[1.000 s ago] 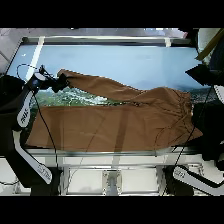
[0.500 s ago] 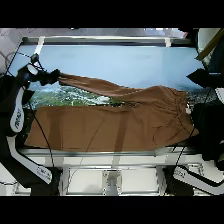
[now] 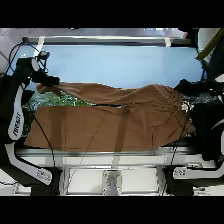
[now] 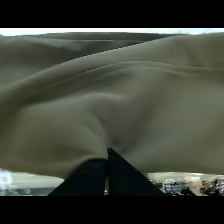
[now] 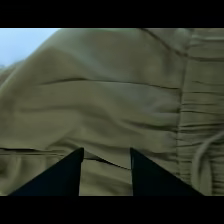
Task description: Fold the clothes and pants, and hang the long-sleeved shirts on hangers.
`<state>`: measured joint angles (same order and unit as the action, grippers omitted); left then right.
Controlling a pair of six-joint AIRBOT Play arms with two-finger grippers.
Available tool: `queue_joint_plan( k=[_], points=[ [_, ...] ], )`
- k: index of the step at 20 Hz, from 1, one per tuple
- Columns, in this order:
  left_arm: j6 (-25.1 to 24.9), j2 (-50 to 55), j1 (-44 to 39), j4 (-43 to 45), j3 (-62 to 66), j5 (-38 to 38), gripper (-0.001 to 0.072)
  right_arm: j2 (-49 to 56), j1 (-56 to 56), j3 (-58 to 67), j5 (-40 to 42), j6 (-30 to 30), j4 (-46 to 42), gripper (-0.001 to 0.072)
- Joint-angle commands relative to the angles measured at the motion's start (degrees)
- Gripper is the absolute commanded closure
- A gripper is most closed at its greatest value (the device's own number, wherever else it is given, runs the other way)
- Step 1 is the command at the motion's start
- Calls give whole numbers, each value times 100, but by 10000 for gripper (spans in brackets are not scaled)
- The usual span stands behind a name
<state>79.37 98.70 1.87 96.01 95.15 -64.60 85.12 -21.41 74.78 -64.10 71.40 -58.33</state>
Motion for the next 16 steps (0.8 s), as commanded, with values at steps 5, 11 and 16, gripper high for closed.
queue_joint_plan(
  k=[5,11,16],
  points=[
    [807,308,-310,470,2,81,-13,337,509,2,352,-57,9,373],
    [2514,238,820,789,-42,-625,-8,326,496,2,-94,-232,-216,373],
    [2865,-660,1749,9,-1438,70,-8,326,496,2,-35,-278,-192,372]
  ],
)
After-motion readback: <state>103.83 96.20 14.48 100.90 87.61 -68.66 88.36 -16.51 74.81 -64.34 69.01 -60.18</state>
